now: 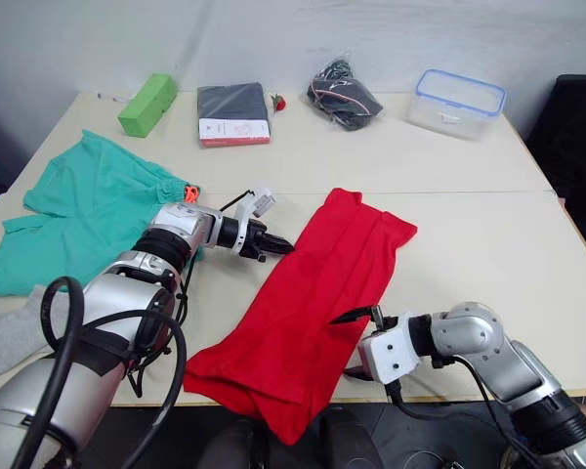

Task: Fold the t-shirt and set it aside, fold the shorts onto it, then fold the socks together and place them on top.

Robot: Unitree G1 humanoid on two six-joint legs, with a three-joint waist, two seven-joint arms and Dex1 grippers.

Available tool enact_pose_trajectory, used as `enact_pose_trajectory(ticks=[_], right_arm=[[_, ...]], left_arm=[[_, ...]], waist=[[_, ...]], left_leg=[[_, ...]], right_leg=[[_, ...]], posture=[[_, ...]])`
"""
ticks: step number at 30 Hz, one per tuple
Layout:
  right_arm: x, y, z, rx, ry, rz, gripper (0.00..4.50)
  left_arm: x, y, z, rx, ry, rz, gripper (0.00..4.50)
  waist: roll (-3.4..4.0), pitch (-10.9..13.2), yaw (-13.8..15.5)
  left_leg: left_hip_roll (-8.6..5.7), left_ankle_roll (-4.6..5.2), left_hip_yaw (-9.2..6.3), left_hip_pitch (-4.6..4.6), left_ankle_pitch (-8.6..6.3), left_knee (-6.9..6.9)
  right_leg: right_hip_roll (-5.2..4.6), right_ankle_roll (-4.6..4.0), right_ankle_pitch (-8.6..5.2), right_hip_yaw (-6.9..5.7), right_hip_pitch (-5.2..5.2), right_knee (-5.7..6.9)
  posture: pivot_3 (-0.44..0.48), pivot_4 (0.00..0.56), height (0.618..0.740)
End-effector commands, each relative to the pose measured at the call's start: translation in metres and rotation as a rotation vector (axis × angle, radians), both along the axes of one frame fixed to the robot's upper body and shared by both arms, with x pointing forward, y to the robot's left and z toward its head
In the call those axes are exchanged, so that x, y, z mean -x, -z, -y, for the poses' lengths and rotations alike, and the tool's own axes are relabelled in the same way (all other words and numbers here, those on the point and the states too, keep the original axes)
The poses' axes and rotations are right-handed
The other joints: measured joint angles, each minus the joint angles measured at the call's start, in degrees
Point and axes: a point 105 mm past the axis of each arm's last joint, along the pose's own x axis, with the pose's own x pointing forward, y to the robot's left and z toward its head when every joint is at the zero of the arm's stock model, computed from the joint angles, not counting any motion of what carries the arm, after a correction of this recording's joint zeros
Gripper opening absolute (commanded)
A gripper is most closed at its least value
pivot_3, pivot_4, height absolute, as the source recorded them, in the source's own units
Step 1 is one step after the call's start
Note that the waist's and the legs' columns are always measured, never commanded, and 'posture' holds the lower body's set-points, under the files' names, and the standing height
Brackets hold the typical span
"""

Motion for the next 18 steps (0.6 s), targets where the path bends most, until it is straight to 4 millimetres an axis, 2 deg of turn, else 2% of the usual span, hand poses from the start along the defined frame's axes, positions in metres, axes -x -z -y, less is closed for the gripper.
enact_pose_trajectory(ticks=[1, 3, 14, 18], right_arm=[[0.0, 0.028, 0.012, 0.111, 0.03, -0.085, 3.87], [0.002, 0.031, 0.014, 0.128, 0.02, -0.118, 3.41], [-0.005, 0.023, 0.013, 0.1, 0.021, -0.135, 0.02], [-0.004, 0.019, 0.012, 0.084, 0.005, -0.117, 0.02]], left_arm=[[-0.002, -0.002, -0.003, -0.019, -0.009, 0.017, 0.0], [-0.003, -0.003, -0.004, -0.021, -0.011, 0.019, 0.0], [-0.002, 0.001, -0.007, -0.023, -0.019, 0.013, 0.0], [-0.002, 0.002, -0.007, -0.024, -0.02, 0.013, 0.0]], waist=[[-0.1, -0.1, 0.0], [-0.14, -0.1, 0.0], [-0.16, -0.1, 0.0], [-0.17, -0.1, 0.0]], left_leg=[[0.0, 0.0, 0.0, 0.01, 0.0, 0.0], [0.01, 0.0, 0.0, 0.02, 0.0, 0.0], [0.01, 0.0, 0.01, 0.03, 0.0, 0.05], [0.01, 0.0, 0.01, 0.03, 0.0, 0.06]], right_leg=[[0.0, 0.0, 0.0, 0.0, 0.01, 0.0], [0.0, 0.0, 0.0, 0.0, 0.02, 0.0], [-0.01, 0.0, 0.0, 0.0, 0.03, 0.04], [-0.02, 0.0, 0.0, 0.0, 0.03, 0.04]], posture=[[0.0, 0.15, 0.74], [0.0, 0.15, 0.74], [0.0, 0.15, 0.74], [0.0, 0.15, 0.74]])
